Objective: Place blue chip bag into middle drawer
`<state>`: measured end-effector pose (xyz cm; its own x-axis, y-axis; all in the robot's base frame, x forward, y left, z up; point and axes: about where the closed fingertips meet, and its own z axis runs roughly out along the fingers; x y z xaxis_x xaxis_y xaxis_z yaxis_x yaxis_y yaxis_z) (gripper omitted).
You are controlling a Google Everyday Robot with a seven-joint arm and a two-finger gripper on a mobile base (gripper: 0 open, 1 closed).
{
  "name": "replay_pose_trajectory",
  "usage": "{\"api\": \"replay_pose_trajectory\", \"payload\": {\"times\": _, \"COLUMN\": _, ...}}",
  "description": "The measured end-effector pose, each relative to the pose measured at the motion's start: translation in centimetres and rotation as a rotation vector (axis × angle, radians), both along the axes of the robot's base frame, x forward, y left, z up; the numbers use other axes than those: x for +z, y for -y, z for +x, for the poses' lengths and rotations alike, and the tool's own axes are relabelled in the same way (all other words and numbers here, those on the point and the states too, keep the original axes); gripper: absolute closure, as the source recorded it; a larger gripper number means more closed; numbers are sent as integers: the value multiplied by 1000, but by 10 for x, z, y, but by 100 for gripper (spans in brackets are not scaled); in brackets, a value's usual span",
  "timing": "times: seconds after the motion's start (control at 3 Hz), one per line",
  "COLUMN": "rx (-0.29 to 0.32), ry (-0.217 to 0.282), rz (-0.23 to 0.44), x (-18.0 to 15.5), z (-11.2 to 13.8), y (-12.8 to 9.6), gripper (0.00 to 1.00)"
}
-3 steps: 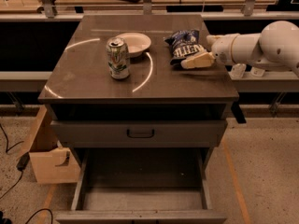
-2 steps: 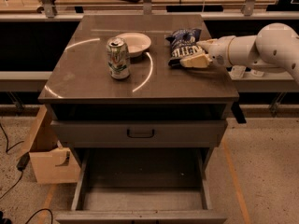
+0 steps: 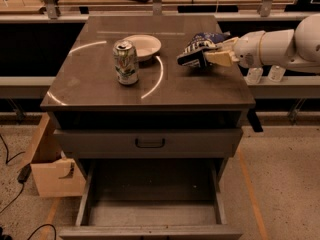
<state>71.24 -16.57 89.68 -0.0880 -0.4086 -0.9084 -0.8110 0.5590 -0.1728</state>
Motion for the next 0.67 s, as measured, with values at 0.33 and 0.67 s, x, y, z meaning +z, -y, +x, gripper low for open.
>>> {"api": "replay_pose_trajectory", "payload": {"times": 0.33, "rx": 96, "ry": -1, "rz": -5, "x": 36, "z": -44, "y": 2, "gripper": 100}}
{"api": "replay_pose_trajectory", "payload": {"times": 0.67, "rx": 176, "ry": -29, "rz": -15, "x": 45, "z": -72, "y": -2, "gripper": 100}}
